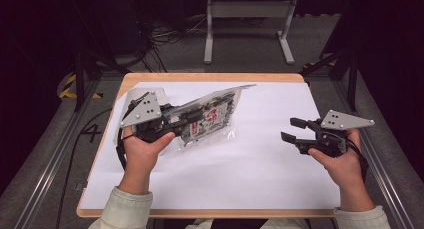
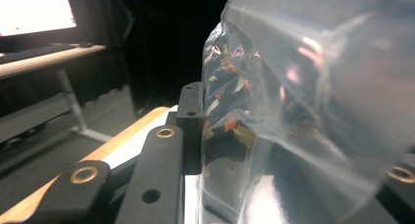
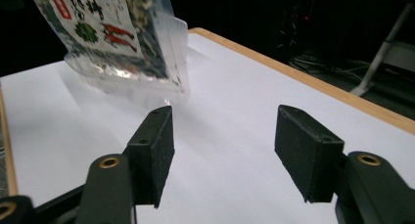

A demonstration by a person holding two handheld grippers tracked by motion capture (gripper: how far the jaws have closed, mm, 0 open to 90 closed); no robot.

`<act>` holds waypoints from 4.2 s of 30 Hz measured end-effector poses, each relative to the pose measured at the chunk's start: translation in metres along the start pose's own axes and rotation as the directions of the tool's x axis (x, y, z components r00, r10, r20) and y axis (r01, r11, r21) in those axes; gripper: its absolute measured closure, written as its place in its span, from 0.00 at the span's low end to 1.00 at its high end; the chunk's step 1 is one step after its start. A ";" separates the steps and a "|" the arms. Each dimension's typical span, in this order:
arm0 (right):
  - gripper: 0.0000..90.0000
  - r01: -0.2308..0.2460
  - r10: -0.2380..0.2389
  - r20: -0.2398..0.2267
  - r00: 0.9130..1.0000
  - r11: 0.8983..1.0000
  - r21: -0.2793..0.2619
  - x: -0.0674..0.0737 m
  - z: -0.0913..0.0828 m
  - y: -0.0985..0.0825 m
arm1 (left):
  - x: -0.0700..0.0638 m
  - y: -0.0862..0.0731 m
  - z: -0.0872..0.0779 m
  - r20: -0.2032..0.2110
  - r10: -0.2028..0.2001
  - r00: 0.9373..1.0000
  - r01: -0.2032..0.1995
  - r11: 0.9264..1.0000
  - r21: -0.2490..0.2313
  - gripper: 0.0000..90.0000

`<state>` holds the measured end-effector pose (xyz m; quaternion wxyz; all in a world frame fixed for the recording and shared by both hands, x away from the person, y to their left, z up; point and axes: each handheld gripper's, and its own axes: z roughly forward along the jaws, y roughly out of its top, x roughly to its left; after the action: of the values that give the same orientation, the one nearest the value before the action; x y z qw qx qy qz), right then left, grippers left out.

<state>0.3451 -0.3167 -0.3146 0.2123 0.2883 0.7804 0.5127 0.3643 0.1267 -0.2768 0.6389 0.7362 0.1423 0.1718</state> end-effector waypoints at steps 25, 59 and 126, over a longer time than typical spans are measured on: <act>0.45 -0.078 0.070 0.061 0.996 0.986 0.146 -0.024 0.028 -0.032 | 0.041 0.010 -0.032 -0.172 -0.066 0.983 0.059 0.997 -0.047 0.81; 0.44 -0.096 0.096 0.004 0.995 0.984 0.150 -0.024 0.046 -0.032 | 0.079 -0.002 -0.099 -0.412 -0.078 0.908 0.042 0.995 -0.096 0.81; 0.42 -0.140 0.144 -0.012 0.989 0.975 0.171 -0.025 0.052 -0.042 | 0.112 -0.081 -0.100 -0.416 -0.191 0.889 0.203 0.979 -0.015 0.80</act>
<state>0.3868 -0.3107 -0.3726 0.1401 0.3541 0.8011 0.4617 0.4224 0.2755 -0.3369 0.5976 0.6737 0.3511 0.2564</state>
